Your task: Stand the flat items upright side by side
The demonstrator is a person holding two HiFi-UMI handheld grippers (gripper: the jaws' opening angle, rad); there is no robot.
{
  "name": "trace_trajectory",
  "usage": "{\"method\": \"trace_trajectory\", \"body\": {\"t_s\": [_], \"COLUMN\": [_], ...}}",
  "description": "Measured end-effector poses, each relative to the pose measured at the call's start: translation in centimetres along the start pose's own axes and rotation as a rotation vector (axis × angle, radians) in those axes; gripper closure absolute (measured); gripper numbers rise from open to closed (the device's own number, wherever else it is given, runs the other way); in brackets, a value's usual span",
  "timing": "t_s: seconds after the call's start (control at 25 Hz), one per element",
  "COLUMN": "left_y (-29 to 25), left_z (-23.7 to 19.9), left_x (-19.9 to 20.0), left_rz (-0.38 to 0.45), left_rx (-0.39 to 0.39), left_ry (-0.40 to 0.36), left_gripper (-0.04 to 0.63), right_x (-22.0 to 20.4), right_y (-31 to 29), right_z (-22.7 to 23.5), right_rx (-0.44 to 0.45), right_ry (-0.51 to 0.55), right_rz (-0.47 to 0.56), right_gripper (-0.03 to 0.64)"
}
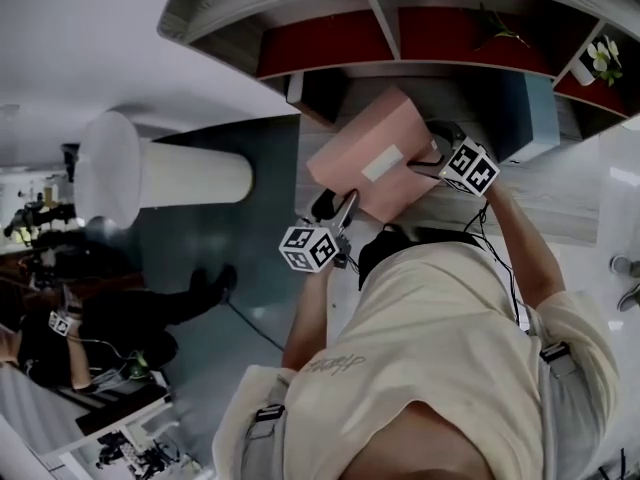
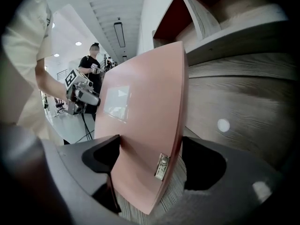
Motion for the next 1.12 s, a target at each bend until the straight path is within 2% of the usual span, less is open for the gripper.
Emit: {"method": "trace_trajectory", "body": {"t_s": [0.12, 0.36, 0.76, 0.88, 1.04, 1.12], "left_y": [0.2, 1.3, 2.6, 2.9, 3.0, 2.8], "left_z": [1.1, 2.7, 4.8, 5.4, 6.0, 6.2], "left_x": [-0.5, -1.5, -3.5, -3.5, -3.9, -4.0], "left_rz": [-0.002, -0.006, -0.016, -0.005, -0.011, -0.018], "left_rx": [-0.02, -0.116, -0.174, -0.168, -0.184, -0.203], "left_ry": [-0.054, -0.069, -0.109, -0.163, -0.243, -0.27], "left_gripper": [0.328, 0.336, 0.33, 0.293, 0.199, 0.189], "right_x": [-0.4, -1.2, -2.1, -2.7, -3.5, -3.9], "right_y": [1.1, 2.5, 4.9, 5.6, 6.6, 7.5], "right_z": [-0.4, -1.4, -3.6, -4.1, -4.6, -4.9], "right_rx": [-0.029, -0.06, -0.153, -0.194, -0.256, -0.304], "right_ry": [0.027, 0.072, 0.062, 0.041, -0.001, -0.045], "right_rz": [0.005, -0.02, -0.081, -0.115, -0.161, -0.166], "right_gripper": [0.199, 0.204, 0.224, 0.249, 0.249, 0.249]}}
Point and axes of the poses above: the fingertips, and each gripper's own axes: y backward along the fingers, z to its right, x out of its top, the point moved 1 cm from there along y, backward along the fingers, and after that the axes turned 13 degrees about y, right-handed, at the moved point
